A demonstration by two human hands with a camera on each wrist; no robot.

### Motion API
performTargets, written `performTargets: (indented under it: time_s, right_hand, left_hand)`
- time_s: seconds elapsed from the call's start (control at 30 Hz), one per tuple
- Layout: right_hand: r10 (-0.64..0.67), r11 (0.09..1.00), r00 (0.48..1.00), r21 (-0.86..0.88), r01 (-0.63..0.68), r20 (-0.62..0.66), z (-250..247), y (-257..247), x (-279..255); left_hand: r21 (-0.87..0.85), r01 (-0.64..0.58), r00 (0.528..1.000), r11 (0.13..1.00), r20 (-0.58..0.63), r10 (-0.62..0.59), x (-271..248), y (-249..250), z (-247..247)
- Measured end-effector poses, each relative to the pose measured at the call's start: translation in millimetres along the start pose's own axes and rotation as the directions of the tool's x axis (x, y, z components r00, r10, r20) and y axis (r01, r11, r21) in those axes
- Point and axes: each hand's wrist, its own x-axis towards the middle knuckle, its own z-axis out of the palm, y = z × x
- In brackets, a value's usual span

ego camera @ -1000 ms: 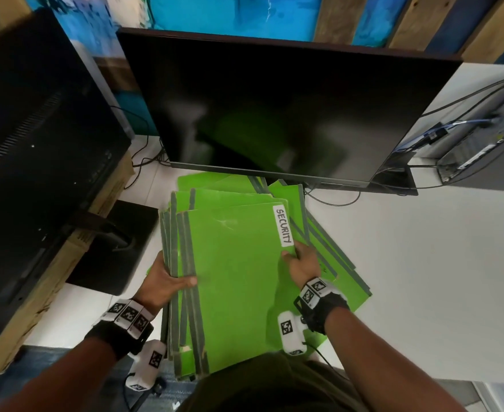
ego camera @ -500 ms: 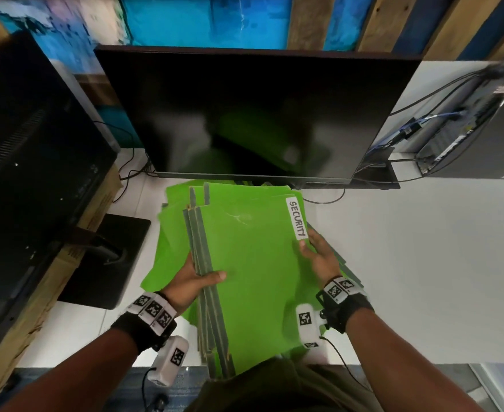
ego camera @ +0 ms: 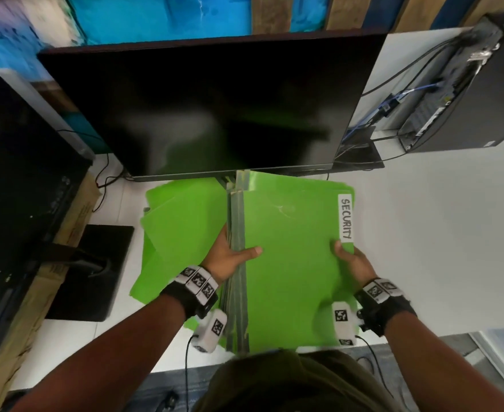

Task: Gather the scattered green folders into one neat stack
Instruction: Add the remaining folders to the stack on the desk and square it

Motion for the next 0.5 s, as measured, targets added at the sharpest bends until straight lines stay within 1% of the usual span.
performTargets:
  time_s: [0.03,0.1,0.13,0.2,0.23,0.27,0.3,0.33,0.37,0.4,0.43,0.47,0.5]
  right_hand:
    - [-0.002,0.999,1.0,-0.052,0.001,-0.018,-7.1,0.0,1.6]
    - [0.003,0.993,0.995,-0.12,-0.015,-0.102,-25.7,3.3,9.2]
    - [0.001,0.991,0.992,-0.13,-0.018,-0.129,-34.8,2.6,10.3]
    - [-0.01,0.99,0.985,-0.139,-0.015,-0.174,-53.5,4.2,12.9]
    - [-0.002,0.991,0.979,-0.134,-0.026,-0.202,-62.8,3.6,11.1]
    - [0.004,0.992,0.975,-0.122,-0.032,-0.224,-72.4,4.2,10.1]
    - [0.005,0.992,0.968,-0.117,-0.035,-0.252,-81.6,3.8,8.1]
    - [0.004,0.992,0.961,-0.117,-0.038,-0.276,-91.2,3.9,7.9]
    - [0.012,0.991,0.954,-0.124,-0.052,-0.301,-99.4,3.5,7.9]
    - [0.01,0.987,0.947,-0.148,-0.061,-0.32,-106.3,4.7,7.9]
    - [0.02,0.982,0.94,-0.17,-0.082,-0.34,-112.5,6.3,8.7]
    - [0.038,0.979,0.934,-0.173,-0.106,-0.356,-118.6,8.7,11.9]
    - [0.051,0.977,0.927,-0.176,-0.124,-0.37,-123.1,10.2,13.5]
  left_hand:
    - [0.028,-0.011,1.0,1.0,0.006,0.011,6.3,1.5,7.0]
    - [0.05,0.006,0.999,0.999,0.046,-0.009,13.2,5.0,24.7]
    - [0.07,0.022,0.996,0.997,0.09,-0.028,17.1,7.1,31.8]
    - [0.173,0.014,0.97,0.985,0.236,-0.056,24.6,17.2,39.1]
    - [0.256,-0.029,0.955,0.966,0.294,-0.049,30.8,22.0,37.4]
    - [0.354,-0.111,0.946,0.929,0.323,-0.01,38.8,27.1,32.4]
    - [0.466,-0.207,0.944,0.86,0.325,0.051,47.2,32.7,25.3]
    - [0.591,-0.307,0.933,0.746,0.343,0.112,55.6,37.5,15.9]
    - [0.717,-0.388,0.912,0.579,0.389,0.13,63.9,40.4,7.1]
    - [0.812,-0.457,0.884,0.364,0.46,0.084,70.7,40.2,-0.6]
    - [0.85,-0.511,0.856,0.127,0.517,-0.017,74.4,42.0,-6.1]
    - [0.823,-0.563,0.823,-0.069,0.553,-0.127,81.0,38.8,-10.3]
    - [0.776,-0.6,0.798,-0.196,0.56,-0.225,84.0,38.9,-12.0]
